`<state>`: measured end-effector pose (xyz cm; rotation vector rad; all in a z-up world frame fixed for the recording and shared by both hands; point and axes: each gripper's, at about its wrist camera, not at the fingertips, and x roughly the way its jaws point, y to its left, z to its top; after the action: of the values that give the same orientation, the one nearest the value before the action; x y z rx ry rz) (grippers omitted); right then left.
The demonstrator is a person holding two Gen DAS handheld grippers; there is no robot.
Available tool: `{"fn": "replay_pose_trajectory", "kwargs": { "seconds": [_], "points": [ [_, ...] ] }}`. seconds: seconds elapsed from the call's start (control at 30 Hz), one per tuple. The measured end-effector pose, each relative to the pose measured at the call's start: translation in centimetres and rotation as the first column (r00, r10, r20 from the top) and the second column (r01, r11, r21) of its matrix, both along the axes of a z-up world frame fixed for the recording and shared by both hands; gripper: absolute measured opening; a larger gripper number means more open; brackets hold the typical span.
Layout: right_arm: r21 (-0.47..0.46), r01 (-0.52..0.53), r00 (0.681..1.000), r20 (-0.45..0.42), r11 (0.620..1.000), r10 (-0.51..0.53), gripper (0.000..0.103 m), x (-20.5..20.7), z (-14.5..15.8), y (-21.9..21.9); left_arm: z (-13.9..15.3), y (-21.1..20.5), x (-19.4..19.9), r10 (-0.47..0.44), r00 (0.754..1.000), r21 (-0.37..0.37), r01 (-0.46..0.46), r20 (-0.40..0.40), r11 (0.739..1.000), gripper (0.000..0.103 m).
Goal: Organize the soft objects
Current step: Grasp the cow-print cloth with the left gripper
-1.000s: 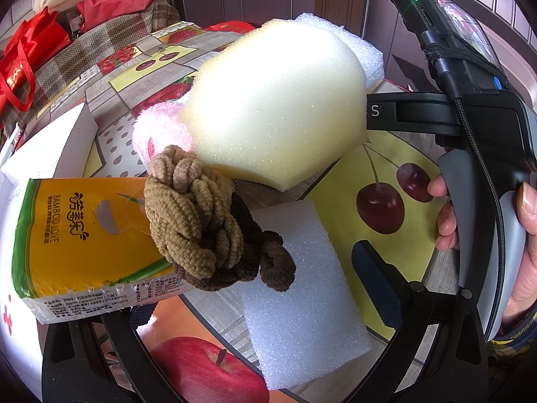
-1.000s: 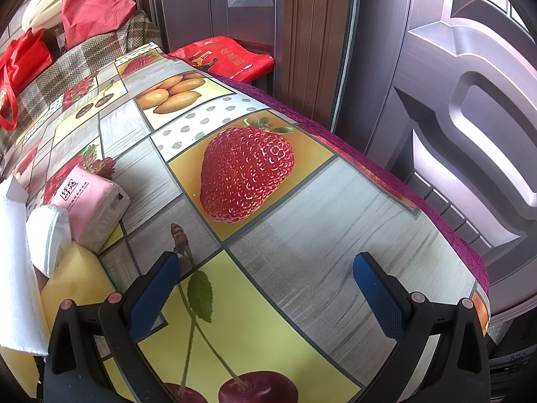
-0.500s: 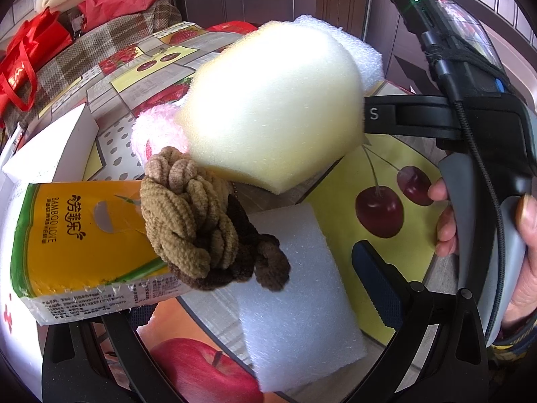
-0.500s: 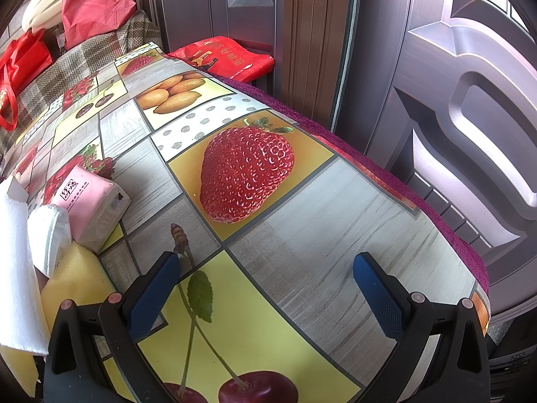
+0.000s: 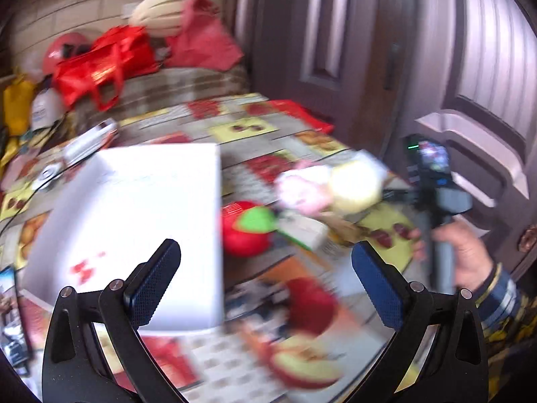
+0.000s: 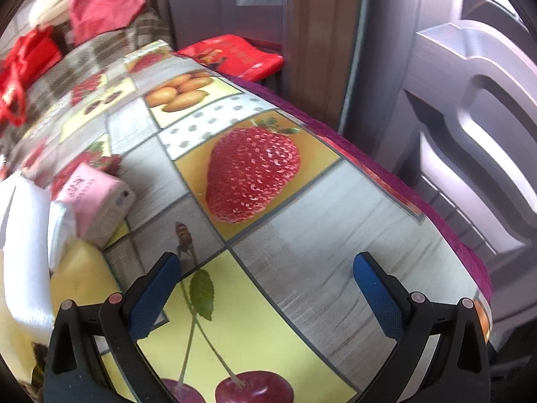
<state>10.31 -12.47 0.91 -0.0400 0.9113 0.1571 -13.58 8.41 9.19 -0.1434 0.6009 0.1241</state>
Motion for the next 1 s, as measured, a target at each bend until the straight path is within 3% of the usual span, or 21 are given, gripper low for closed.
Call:
{"fn": "replay_pose_trajectory", "kwargs": {
  "seconds": [0.1,0.17,0.27,0.3,0.37,0.43,0.53,0.7,0.77,0.9,0.93,1.0],
  "points": [
    [0.170,-0.007,1.000,0.020,0.985,0.004,0.103,-0.7,0.8,-2.3,-0.9,2.5,-1.0,0.024,0.998,-0.030,-0.025,-0.053,0.999,0.103],
    [0.234,-0.004,0.999,0.045,0.972,-0.007,0.103,-1.3,1.5,-3.5,-1.5,2.5,-1.7,0.014,0.998,-0.037,-0.016,-0.064,0.999,0.103],
    [0.314,-0.114,0.975,0.215,0.943,0.046,0.103,-3.5,3.6,-4.9,-3.0,1.4,-1.2,-0.035,0.995,-0.029,0.033,-0.093,0.999,0.103],
    [0.340,-0.202,0.946,0.312,0.919,0.093,0.103,-4.6,4.6,-5.2,-3.4,0.9,-0.8,-0.056,0.993,-0.020,0.054,-0.106,0.998,0.103],
    [0.371,-0.302,0.911,0.385,0.878,0.150,0.103,-5.7,5.4,-5.6,-4.2,-0.5,-0.3,-0.094,0.987,0.009,0.096,-0.129,0.995,0.102],
    [0.366,-0.416,0.873,0.416,0.833,0.254,0.103,-6.7,6.2,-5.2,-4.8,-1.8,0.3,-0.118,0.982,0.029,0.124,-0.150,0.992,0.098],
    [0.308,-0.455,0.843,0.452,0.836,0.292,0.103,-7.5,6.8,-4.0,-5.2,-2.5,1.2,-0.116,0.979,0.050,0.126,-0.167,0.991,0.097],
    [0.315,-0.485,0.840,0.427,0.816,0.334,0.103,-7.1,6.3,-2.6,-5.5,-2.8,2.8,-0.114,0.970,0.101,0.138,-0.216,0.985,0.097],
    [0.323,-0.485,0.843,0.419,0.812,0.337,0.103,-7.4,6.1,-3.2,-6.3,-2.9,3.3,-0.142,0.954,0.054,0.162,-0.263,0.985,0.097],
    [0.321,-0.488,0.840,0.425,0.812,0.337,0.103,-7.4,6.0,-3.2,-6.3,-4.5,2.1,-0.261,0.931,-0.026,0.264,-0.254,0.964,0.097],
    [0.323,-0.491,0.839,0.427,0.809,0.338,0.103,-7.5,6.3,-3.5,-6.0,-4.7,1.6,-0.285,0.928,-0.051,0.281,-0.240,0.958,0.097],
    [0.325,-0.509,0.830,0.429,0.797,0.356,0.103,-7.7,6.4,-3.7,-5.6,-4.7,1.2,-0.251,0.940,-0.028,0.251,-0.230,0.968,0.097]
  ]
}}
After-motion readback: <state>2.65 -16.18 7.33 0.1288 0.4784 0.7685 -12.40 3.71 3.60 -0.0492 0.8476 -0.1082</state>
